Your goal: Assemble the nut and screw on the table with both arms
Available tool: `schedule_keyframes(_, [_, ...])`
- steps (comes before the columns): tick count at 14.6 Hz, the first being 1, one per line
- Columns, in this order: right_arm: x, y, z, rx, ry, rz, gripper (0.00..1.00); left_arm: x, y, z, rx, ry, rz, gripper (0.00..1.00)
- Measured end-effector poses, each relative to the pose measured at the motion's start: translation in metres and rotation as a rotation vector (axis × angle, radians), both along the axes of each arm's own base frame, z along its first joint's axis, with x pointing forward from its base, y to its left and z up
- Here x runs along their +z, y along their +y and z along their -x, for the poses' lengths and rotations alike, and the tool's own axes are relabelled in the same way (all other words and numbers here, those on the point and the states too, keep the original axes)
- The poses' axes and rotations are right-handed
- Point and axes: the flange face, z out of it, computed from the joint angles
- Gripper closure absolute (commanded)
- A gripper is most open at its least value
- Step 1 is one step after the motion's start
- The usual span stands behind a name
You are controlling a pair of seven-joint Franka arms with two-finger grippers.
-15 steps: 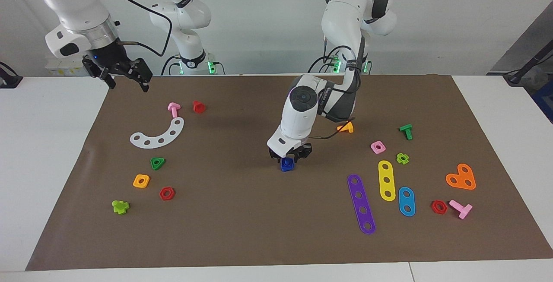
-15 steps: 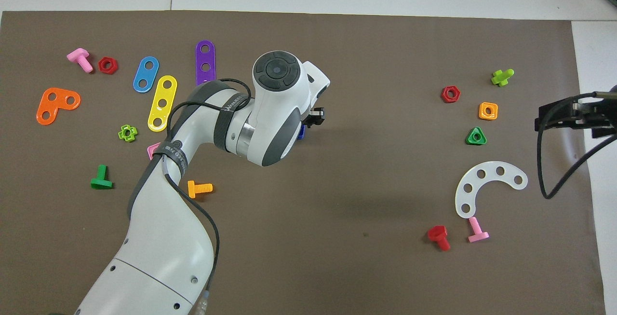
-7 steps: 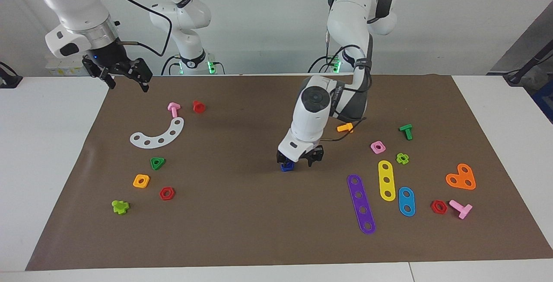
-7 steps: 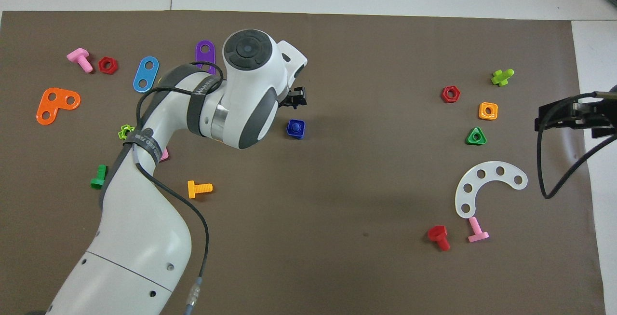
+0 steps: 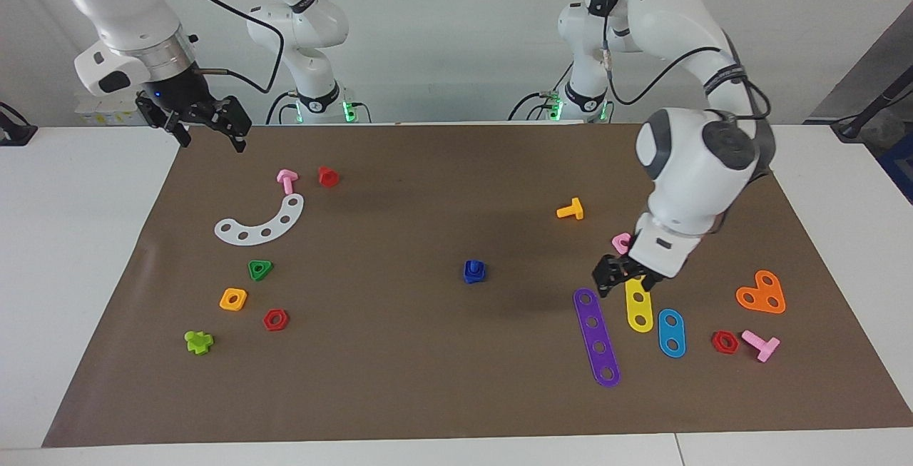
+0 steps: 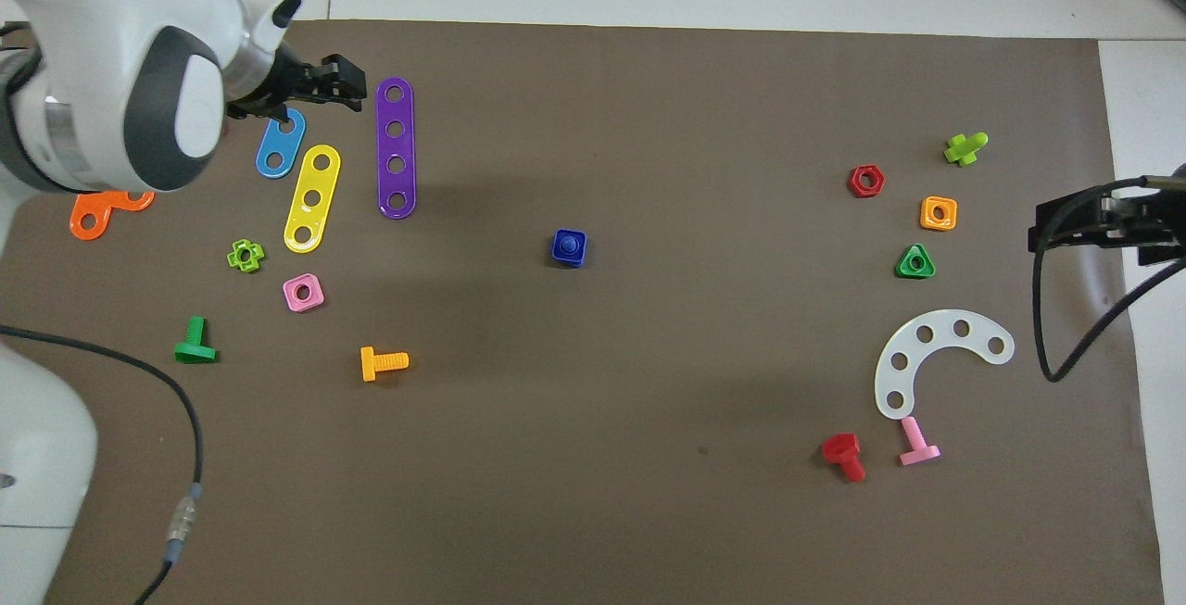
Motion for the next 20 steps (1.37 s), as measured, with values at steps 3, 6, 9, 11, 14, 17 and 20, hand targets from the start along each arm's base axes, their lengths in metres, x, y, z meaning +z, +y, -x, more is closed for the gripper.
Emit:
schedule_keyframes(3, [0.000,0.000,0.000,0.000,0.000,0.000,0.00,0.011,0.072,0.007,-0.019,0.033,-0.007,0.09])
schedule_keyframes(6, [0.000,0.000,0.000,0.001,-0.002,0.000,0.00,0.033,0.105,0.028,-0.035,0.106,-0.051,0.09])
schedule_keyframes(9, [0.002,0.000,-0.002,0.001,-0.018,0.000,0.00,0.075,0.102,0.055,-0.059,0.138,-0.086,0.09])
schedule_keyframes(11, [0.002,0.000,-0.002,0.001,-0.018,0.000,0.00,0.101,0.100,0.072,-0.065,0.141,-0.081,0.08])
schedule_keyframes(14, [0.002,0.000,-0.002,0.001,-0.018,0.000,0.00,0.130,0.100,0.101,-0.072,0.140,-0.068,0.00])
schedule_keyframes(17, [0.002,0.000,-0.002,0.001,-0.018,0.000,0.00,0.137,0.099,0.126,-0.081,0.151,-0.056,0.00])
schedule_keyframes(20, [0.002,0.000,-0.002,0.001,-0.018,0.000,0.00,0.133,0.100,0.131,-0.082,0.158,-0.053,0.00])
